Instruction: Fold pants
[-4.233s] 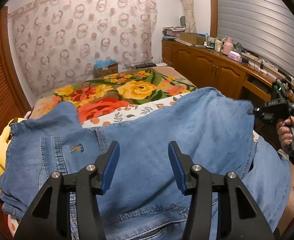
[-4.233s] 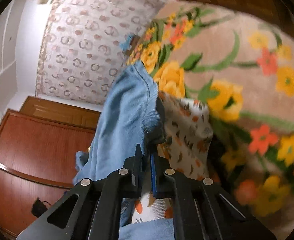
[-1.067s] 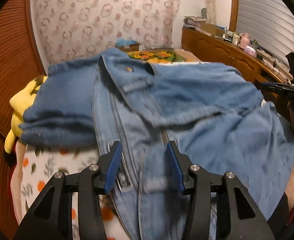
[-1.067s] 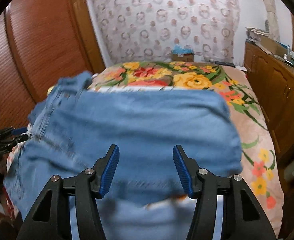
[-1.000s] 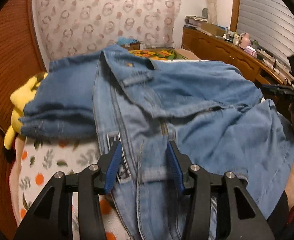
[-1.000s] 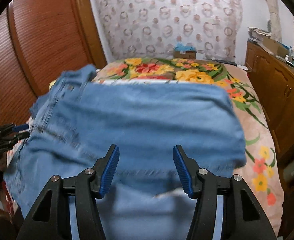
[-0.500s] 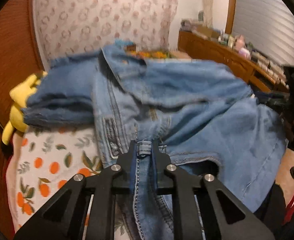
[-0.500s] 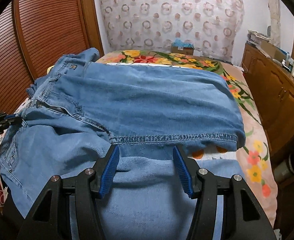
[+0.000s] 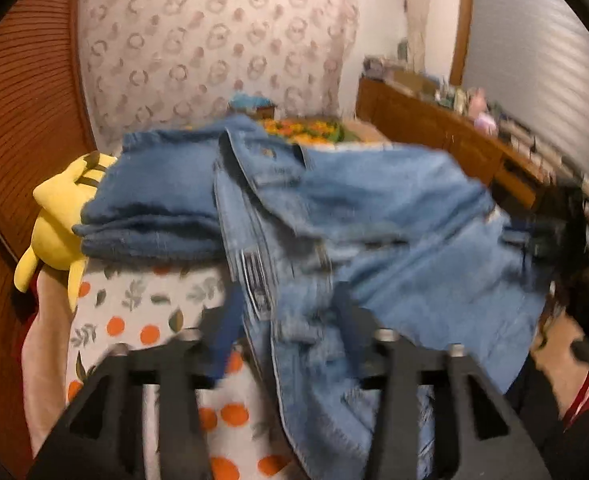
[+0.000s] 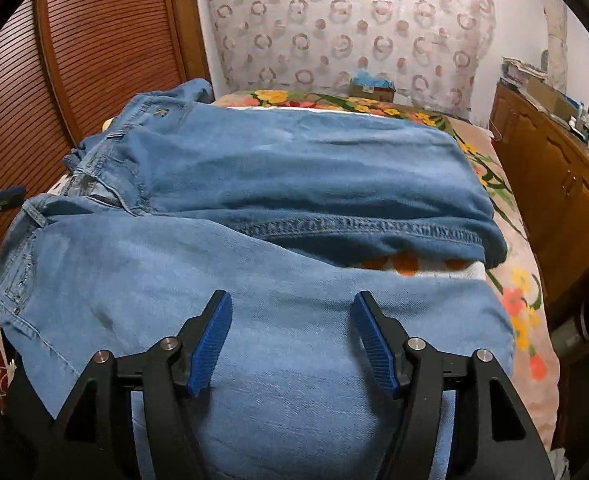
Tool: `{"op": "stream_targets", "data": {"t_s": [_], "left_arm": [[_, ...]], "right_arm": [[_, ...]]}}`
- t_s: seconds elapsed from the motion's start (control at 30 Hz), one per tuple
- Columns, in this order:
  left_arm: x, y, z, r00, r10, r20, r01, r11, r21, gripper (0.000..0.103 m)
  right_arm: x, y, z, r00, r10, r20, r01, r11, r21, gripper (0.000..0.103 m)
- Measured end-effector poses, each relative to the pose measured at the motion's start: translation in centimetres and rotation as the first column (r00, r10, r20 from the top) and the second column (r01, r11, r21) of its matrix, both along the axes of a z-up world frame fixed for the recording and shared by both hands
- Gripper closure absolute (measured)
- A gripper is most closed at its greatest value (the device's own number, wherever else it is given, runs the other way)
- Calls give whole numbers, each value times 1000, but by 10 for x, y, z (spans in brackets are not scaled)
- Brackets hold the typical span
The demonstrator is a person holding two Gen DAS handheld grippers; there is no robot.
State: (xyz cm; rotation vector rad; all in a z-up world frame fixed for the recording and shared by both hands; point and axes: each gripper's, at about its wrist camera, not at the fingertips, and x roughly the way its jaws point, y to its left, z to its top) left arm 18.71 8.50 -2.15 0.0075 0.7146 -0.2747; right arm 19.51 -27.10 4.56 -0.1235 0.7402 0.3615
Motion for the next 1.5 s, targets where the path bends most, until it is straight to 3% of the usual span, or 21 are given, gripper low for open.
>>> {"op": "stream_targets", "data": {"t_s": [0.17, 0.37, 0.47, 0.57, 0.7, 0.77, 0.83, 0.93, 1.0, 1.07, 1.27, 1.5], "left_arm": [[29, -9, 6, 1000, 16, 12, -15, 1000, -27, 52], [85, -29, -18, 996, 35, -84, -36, 999, -1, 53], [107, -27, -32, 986, 46, -162, -54, 998, -45, 58], [116, -28, -38, 982, 53, -180, -60, 998, -34, 63], [117, -32, -31, 990, 33, -141, -36, 999, -23, 96], [112, -27, -17, 995, 61, -73, -62, 998, -9, 98], [106, -13, 2, 995, 99, -13, -100, 995, -26, 98], [107, -6, 7, 995, 88, -36, -89, 996, -19, 95], [103, -9, 2, 993, 113, -36, -111, 993, 43, 95], [97, -9, -2, 994, 102, -38, -100, 994, 49, 93], [53, -6, -8, 998, 55, 5, -55, 998, 10, 53], [13, -24, -21, 999, 47, 7, -47, 998, 29, 50]], "right_arm": [[-1, -3, 4, 1000, -22, 12, 22, 1000, -20, 35], [-1, -17, -2, 997, -79, 10, 79, 997, -24, 35], [-2, -23, -5, 995, -97, 3, 97, 995, -19, 35], [-2, -26, -5, 995, -98, -4, 98, 995, -2, 35], [0, -25, -5, 995, -96, -15, 96, 995, 3, 35], [0, -23, -5, 995, -96, -15, 96, 995, 0, 35], [1, -24, -4, 995, -94, -16, 94, 996, 1, 35], [0, -29, -4, 996, -86, -17, 86, 996, 15, 35], [-1, -30, -5, 996, -88, -14, 88, 996, 8, 35], [-2, -31, -5, 996, -93, -14, 93, 996, 6, 35], [-17, -49, 4, 993, -116, 13, 115, 992, 54, 35], [-60, -112, 4, 970, -243, 28, 239, 964, 114, 35]]}}
